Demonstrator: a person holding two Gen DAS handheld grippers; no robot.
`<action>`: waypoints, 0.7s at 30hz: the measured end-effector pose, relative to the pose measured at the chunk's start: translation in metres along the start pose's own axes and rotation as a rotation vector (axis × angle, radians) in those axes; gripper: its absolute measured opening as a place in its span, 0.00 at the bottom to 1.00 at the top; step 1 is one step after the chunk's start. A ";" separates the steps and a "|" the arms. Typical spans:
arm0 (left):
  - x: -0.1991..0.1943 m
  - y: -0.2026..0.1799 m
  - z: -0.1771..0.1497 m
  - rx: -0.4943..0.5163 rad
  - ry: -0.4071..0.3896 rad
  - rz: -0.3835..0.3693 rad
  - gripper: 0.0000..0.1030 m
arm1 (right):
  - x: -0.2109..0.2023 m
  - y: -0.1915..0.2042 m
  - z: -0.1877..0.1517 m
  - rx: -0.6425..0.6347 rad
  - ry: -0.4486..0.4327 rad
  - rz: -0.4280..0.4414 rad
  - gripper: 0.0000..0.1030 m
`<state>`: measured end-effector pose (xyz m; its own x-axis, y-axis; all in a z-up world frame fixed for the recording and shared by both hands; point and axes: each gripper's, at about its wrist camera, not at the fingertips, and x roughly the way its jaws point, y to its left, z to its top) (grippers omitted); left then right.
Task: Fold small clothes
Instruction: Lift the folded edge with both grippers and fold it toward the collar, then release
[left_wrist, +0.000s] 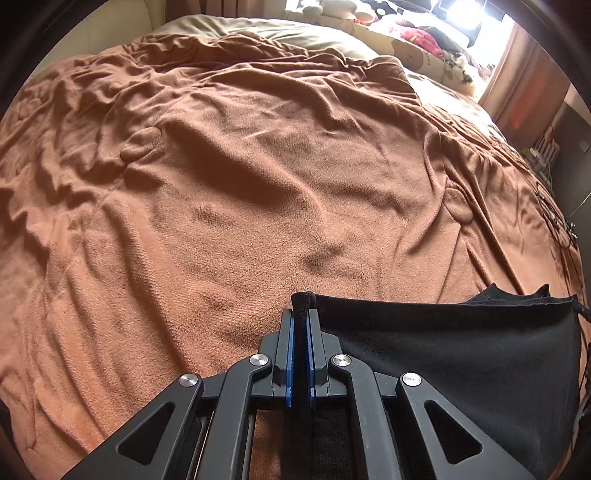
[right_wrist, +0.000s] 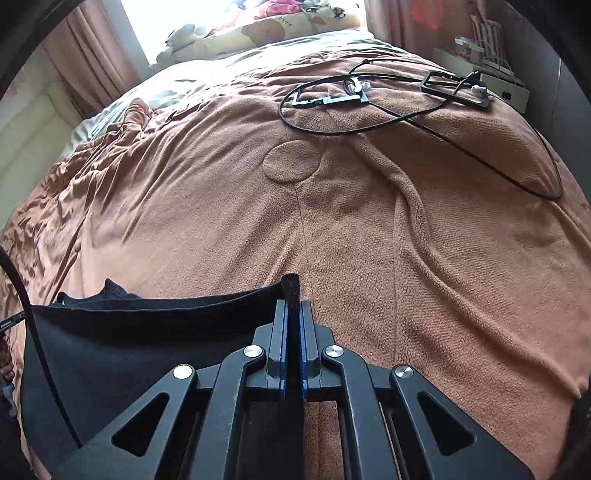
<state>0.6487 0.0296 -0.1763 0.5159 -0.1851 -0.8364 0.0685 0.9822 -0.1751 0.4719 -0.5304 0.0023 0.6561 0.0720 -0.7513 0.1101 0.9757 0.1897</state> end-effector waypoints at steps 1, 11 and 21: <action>-0.005 0.000 0.002 0.000 -0.018 -0.007 0.05 | -0.003 0.001 0.002 -0.001 -0.014 0.002 0.01; -0.011 -0.003 0.018 0.001 -0.064 -0.006 0.06 | -0.009 0.006 0.006 0.001 -0.077 0.007 0.01; 0.026 -0.006 0.015 0.006 0.062 0.079 0.11 | 0.036 0.010 0.021 -0.026 0.050 -0.090 0.10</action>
<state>0.6747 0.0198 -0.1890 0.4665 -0.1085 -0.8778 0.0349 0.9939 -0.1043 0.5123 -0.5227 -0.0102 0.6060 -0.0066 -0.7954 0.1475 0.9836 0.1042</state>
